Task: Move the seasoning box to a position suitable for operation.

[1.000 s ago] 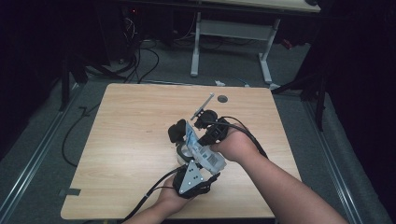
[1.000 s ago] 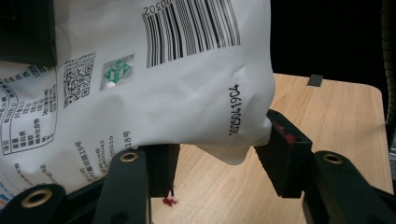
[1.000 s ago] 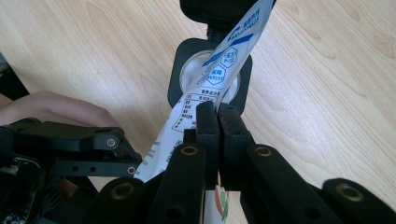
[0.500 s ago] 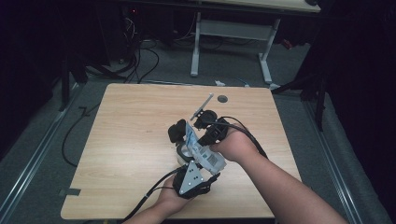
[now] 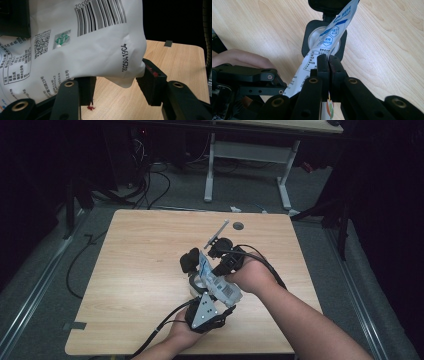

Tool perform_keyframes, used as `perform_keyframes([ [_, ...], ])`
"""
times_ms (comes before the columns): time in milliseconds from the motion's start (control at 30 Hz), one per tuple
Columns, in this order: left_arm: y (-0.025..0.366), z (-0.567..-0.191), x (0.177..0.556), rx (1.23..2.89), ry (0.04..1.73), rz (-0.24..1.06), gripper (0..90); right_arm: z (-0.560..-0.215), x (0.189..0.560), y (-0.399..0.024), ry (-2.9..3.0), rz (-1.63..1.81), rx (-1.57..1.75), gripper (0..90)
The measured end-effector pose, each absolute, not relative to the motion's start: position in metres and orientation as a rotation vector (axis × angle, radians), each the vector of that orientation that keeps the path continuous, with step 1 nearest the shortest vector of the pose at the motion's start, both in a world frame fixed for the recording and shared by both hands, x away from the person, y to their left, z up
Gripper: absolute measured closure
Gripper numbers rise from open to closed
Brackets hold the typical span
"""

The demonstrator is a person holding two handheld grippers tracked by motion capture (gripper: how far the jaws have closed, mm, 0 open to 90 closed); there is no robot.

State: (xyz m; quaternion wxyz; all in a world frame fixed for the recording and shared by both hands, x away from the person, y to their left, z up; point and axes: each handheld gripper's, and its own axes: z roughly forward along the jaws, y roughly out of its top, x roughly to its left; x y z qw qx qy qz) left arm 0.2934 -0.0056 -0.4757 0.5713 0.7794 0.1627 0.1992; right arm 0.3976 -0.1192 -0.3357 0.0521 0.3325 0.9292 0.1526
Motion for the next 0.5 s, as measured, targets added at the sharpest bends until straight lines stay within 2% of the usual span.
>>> perform_keyframes([
  [500, -0.0049, -0.4767, 0.2930, 1.825, 0.381, 0.473, 51.3, -0.3350, 0.3971, -0.1189, 2.822, 0.470, 1.013, 88.7],
])
